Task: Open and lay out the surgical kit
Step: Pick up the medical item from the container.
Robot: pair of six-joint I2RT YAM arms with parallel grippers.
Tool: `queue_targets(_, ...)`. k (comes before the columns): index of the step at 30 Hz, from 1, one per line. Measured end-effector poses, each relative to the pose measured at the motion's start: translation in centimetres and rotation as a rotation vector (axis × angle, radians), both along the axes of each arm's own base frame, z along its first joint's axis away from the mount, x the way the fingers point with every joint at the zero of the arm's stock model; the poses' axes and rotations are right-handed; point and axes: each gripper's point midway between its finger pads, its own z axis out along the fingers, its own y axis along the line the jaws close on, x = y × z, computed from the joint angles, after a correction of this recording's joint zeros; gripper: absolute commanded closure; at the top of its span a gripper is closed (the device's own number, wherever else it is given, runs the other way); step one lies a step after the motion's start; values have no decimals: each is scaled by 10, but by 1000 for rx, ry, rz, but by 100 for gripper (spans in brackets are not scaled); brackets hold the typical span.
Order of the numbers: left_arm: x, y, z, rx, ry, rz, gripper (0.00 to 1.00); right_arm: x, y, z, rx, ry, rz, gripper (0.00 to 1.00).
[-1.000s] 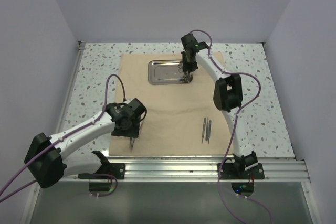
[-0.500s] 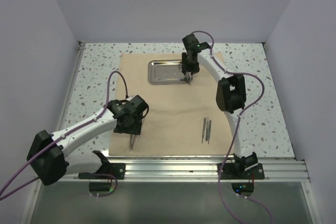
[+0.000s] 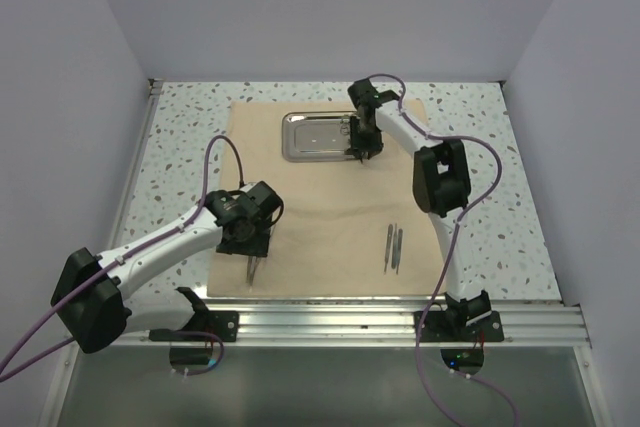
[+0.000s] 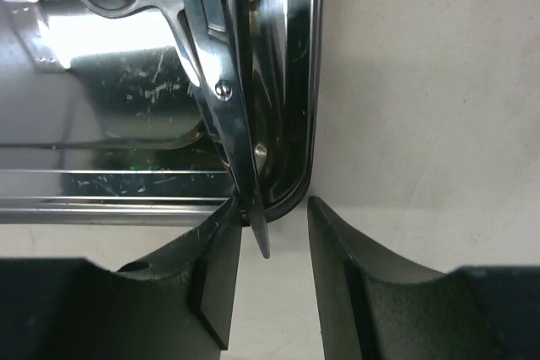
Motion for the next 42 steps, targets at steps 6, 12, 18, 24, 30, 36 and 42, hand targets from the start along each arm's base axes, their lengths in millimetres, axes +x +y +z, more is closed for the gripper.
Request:
queue_targets(6,0,0,-1,6,6,-3,34,-11,2,-9,-1,22,6,67)
queue_targets(12,0,0,-3,15,14,-8,34,-11,5,-5,0,12,8,88)
queue_targets(18,0,0,-4,14,13,-8,34,-14,9,0,2,19,23,100)
queue_targets(24,1,-1,-6,17,16,-10,34,-18,9,3,-4,33,30,100)
queue_targets(30,4,-2,-8,22,17,-24,34,-12,11,38,4,1,47,100)
queue_targets(36,6,-4,-10,26,20,-33,34,-8,16,101,70,-112,57,100)
queue_targets(42,9,-7,-9,18,9,-35,35,-12,16,121,89,-143,59,100)
